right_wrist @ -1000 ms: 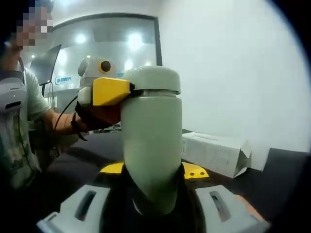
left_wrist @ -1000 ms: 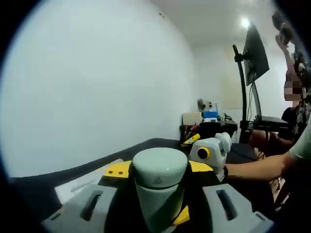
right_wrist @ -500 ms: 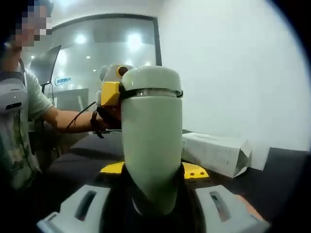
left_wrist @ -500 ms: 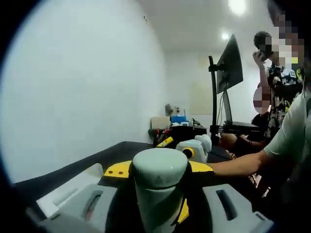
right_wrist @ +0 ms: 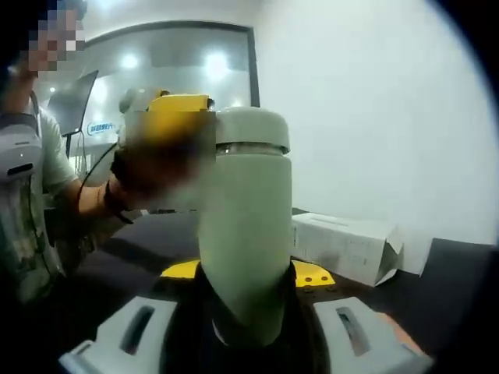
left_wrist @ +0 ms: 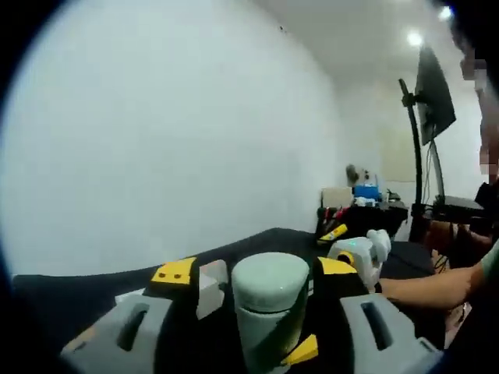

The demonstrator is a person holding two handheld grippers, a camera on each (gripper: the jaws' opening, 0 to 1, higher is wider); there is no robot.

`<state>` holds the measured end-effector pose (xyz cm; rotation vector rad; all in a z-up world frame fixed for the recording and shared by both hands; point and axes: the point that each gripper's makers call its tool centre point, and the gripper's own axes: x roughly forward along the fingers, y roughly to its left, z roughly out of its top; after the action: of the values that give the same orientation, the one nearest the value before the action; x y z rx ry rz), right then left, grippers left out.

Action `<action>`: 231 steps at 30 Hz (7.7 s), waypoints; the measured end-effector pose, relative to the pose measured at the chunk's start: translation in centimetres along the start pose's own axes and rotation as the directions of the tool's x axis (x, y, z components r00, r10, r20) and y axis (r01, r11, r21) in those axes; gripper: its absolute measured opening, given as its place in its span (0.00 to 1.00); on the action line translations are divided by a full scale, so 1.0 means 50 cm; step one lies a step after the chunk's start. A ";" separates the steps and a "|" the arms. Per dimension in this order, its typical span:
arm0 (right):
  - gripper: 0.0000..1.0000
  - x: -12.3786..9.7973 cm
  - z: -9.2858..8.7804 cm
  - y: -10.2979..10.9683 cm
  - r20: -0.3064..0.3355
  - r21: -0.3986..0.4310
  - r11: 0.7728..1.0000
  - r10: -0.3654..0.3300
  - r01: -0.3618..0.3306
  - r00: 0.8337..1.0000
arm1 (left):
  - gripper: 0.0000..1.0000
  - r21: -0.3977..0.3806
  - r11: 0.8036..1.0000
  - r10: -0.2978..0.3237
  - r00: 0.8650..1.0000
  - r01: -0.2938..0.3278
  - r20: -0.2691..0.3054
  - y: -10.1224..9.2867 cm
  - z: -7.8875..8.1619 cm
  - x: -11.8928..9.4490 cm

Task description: Assemble the cup parts correctly, then place the assembled cup into the box.

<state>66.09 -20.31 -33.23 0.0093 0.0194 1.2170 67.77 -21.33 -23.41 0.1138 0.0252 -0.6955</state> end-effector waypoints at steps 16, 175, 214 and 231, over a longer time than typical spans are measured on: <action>0.40 -0.007 0.000 -0.035 0.005 0.009 1.000 -0.006 0.006 1.000 | 0.37 -0.028 0.999 -0.044 0.999 0.045 0.022 -0.027 0.001 0.014; 0.40 -0.003 -0.001 -0.026 0.017 0.006 0.999 -0.044 0.044 0.999 | 0.39 -0.087 0.991 -0.098 0.994 0.102 0.057 -0.022 -0.021 0.024; 0.40 -0.001 0.000 -0.036 0.022 0.008 0.999 -0.048 0.047 0.999 | 0.39 -0.043 0.995 0.091 0.994 -0.088 0.061 -0.025 -0.017 -0.001; 0.40 -0.003 -0.001 -0.039 0.019 0.004 0.999 -0.053 0.053 0.998 | 0.37 -0.056 0.888 -0.440 0.879 0.456 0.184 -0.026 -0.010 0.006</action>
<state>67.88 -21.11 -33.29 0.0239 0.0051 1.1635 67.17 -22.48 -24.07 -0.0487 -0.0776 -1.1670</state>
